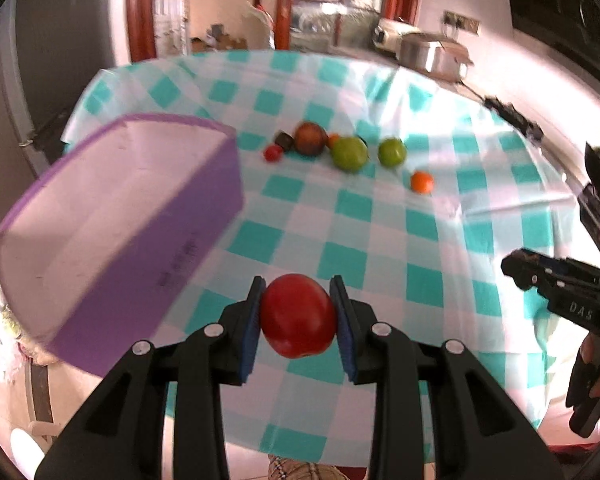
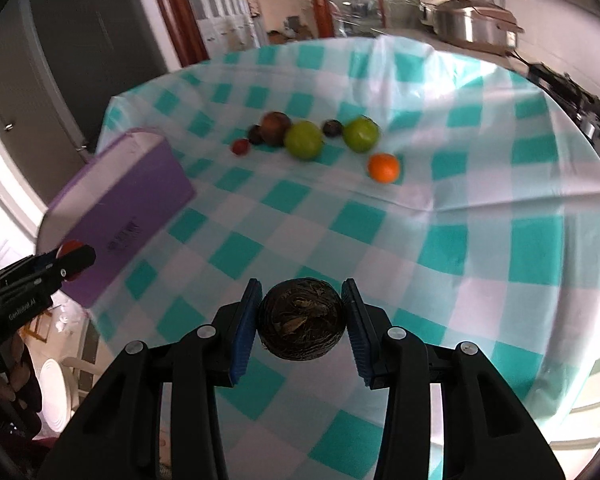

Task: Organize fruits
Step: 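Carry both fruits to the purple box and open both tools inside it, then move both tools back toward the fruit row on the cloth, then grasp the large green tomato with the left tool while the right tool grasps the tangerine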

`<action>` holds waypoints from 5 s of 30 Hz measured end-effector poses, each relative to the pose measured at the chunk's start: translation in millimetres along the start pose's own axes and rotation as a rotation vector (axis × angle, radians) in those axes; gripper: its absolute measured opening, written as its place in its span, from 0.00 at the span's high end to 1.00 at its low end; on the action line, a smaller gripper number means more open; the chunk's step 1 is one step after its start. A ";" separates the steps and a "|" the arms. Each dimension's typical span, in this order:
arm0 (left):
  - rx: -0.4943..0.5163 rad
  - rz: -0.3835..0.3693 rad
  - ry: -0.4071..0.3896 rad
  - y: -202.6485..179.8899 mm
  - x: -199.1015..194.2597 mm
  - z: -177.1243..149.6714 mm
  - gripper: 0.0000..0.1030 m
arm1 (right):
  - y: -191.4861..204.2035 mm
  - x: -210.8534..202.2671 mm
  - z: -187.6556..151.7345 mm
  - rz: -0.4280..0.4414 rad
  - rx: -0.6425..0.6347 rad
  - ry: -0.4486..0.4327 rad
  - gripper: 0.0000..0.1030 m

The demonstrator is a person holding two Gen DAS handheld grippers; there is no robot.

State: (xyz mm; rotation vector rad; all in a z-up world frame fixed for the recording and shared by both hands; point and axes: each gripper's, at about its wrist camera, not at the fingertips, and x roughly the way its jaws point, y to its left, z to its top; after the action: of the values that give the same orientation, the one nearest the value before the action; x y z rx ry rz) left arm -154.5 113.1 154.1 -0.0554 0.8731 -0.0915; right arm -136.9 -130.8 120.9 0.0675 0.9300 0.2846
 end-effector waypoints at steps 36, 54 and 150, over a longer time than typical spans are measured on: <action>-0.283 0.160 0.440 269.4 163.3 106.1 0.67 | 297.7 267.2 196.4 0.018 -0.163 0.450 0.60; -0.349 0.158 0.552 309.6 195.5 84.5 0.53 | 307.2 357.0 161.0 -0.098 -0.198 0.739 0.46; 0.180 -0.004 0.269 -74.0 320.6 140.2 0.35 | -69.7 206.9 97.0 -0.212 0.159 0.203 0.57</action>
State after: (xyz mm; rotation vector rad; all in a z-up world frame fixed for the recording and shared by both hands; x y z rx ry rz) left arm 153.6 8.1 5.9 0.1260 1.1298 -0.1841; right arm 71.9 -135.5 4.9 0.0860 1.1511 0.0199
